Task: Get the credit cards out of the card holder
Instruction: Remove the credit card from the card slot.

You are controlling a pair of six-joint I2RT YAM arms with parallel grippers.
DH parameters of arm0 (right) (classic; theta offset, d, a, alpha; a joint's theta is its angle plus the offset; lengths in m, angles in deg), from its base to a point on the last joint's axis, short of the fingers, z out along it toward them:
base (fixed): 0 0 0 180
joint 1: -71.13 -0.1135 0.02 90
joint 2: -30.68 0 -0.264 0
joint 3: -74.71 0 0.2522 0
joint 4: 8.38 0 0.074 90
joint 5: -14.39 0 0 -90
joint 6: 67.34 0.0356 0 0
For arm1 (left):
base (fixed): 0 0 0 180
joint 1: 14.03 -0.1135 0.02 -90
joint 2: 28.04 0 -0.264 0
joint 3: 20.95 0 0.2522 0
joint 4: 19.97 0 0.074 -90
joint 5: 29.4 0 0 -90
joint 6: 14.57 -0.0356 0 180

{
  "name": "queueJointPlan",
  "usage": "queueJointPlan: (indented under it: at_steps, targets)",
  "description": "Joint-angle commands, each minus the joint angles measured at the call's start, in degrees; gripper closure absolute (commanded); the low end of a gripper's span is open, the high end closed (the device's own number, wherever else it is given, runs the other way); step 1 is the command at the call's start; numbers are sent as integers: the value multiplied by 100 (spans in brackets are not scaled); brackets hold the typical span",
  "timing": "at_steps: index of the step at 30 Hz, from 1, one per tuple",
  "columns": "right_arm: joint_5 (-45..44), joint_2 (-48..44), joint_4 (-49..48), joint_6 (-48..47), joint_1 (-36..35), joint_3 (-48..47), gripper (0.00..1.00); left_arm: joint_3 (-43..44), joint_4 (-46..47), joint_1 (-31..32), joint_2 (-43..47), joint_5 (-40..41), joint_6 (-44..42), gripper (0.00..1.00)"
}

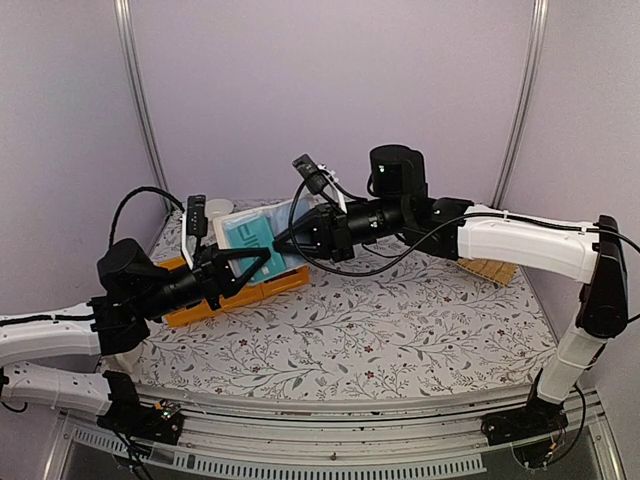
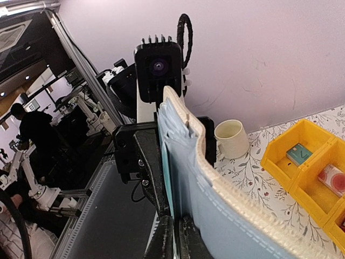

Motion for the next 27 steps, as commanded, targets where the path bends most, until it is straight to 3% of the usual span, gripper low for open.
queueJointPlan:
  at_steps: [1,7,12,27]
  targets:
    - [221,96,-351,289,-252,329,97,-27,224,238,-19,-715,-111,100]
    - [234,-37,-370,262,-174,411,99,-34,175,242,-29,-618,33,100]
    - [59,-207,-498,527,86,701,99,-133,447,238,-189,-633,436,85]
    - [-7,-515,-494,672,278,989,99,-365,1091,238,-408,-694,875,81]
